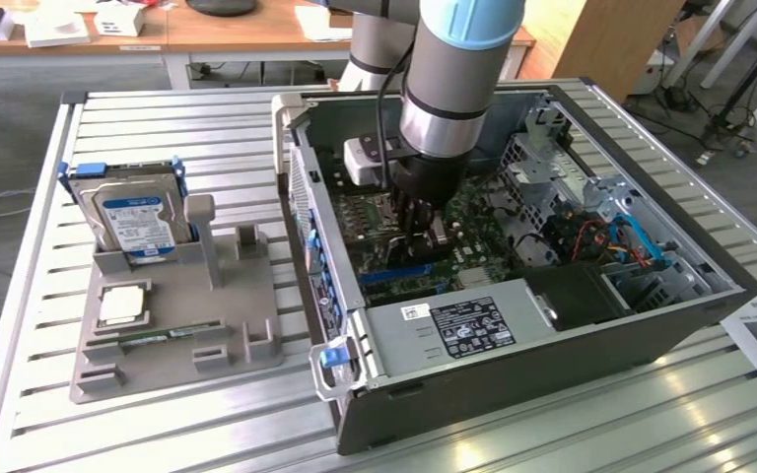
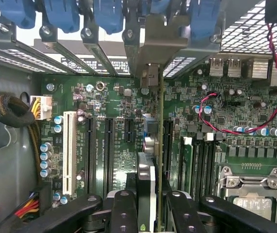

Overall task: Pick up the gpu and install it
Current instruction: 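Insert the gpu into the slot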

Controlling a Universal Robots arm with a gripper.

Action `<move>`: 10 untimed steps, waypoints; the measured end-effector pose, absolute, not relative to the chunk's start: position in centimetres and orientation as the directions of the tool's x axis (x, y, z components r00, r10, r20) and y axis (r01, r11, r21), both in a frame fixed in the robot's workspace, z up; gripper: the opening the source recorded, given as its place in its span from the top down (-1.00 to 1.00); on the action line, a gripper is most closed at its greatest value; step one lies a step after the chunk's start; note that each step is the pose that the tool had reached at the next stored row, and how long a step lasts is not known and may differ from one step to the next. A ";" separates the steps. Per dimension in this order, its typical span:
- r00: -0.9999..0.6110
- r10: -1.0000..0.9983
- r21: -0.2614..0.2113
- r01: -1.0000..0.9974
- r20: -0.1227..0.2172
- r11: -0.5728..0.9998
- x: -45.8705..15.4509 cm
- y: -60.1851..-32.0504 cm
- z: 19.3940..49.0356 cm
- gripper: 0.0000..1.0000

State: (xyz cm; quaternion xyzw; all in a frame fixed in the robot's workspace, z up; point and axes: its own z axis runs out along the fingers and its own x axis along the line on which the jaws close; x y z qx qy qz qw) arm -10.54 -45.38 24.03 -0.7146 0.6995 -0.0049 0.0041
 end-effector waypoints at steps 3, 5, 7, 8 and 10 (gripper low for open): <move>0.023 -1.000 -0.015 -1.000 -0.001 -0.023 -10.7 -45.4 24.0 0.44; 0.023 -1.000 -0.015 -1.000 -0.002 -0.023 -10.7 -45.4 24.0 0.44; 0.023 -1.000 -0.015 -1.000 -0.005 -0.023 -10.7 -45.5 24.0 0.44; 0.024 -1.000 -0.015 -1.000 -0.008 -0.024 -10.7 -45.5 24.0 0.44; 0.025 -1.000 -0.015 -1.000 -0.011 -0.025 -10.7 -45.6 24.0 0.44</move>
